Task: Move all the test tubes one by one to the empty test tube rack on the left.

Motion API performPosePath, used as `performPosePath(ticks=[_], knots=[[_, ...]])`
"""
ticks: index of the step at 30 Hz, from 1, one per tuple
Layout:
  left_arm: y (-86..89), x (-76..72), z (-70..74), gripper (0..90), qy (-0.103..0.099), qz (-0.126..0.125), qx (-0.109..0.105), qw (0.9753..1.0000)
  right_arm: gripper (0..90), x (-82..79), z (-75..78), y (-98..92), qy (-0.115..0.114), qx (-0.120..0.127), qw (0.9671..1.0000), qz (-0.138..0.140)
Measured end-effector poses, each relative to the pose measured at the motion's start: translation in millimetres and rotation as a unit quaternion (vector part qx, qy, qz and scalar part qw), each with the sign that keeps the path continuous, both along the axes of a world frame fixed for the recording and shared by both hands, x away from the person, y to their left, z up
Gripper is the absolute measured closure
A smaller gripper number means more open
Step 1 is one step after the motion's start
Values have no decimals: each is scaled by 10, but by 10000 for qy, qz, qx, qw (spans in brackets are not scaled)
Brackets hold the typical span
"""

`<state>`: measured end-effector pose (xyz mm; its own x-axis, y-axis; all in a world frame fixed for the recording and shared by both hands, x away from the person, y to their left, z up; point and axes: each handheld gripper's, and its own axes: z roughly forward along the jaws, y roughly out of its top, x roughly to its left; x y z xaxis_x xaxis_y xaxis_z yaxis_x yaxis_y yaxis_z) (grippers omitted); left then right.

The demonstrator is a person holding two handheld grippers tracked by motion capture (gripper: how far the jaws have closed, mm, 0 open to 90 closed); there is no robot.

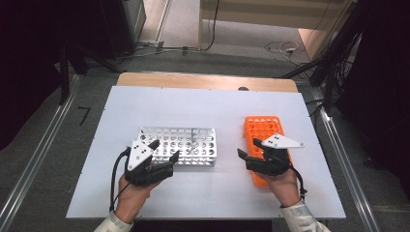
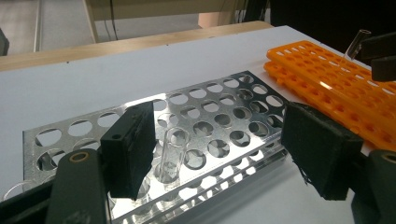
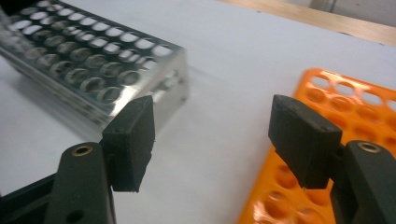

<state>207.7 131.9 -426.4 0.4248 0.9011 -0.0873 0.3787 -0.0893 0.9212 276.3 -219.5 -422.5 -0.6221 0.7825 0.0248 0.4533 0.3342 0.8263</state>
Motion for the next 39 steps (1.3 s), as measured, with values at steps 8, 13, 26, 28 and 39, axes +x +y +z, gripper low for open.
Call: performPosePath(ticks=[8,13,26,28,39], knots=[[1,-1,-9,235,16,28,19,10000,301,94,-77,-337,124,-131,9989,-434],[3,0,-9,236,5,46,12,10000,301,159,-120,-499,216,-86,9972,-705],[-38,13,-26,236,19,18,42,10000,360,422,-254,-639,348,-49,9916,-1246],[-40,13,-28,236,16,18,43,10000,402,463,-262,-644,380,-28,9906,-1317],[-45,15,-33,237,18,10,52,10000,551,587,-310,-599,637,-47,9876,-1432]])
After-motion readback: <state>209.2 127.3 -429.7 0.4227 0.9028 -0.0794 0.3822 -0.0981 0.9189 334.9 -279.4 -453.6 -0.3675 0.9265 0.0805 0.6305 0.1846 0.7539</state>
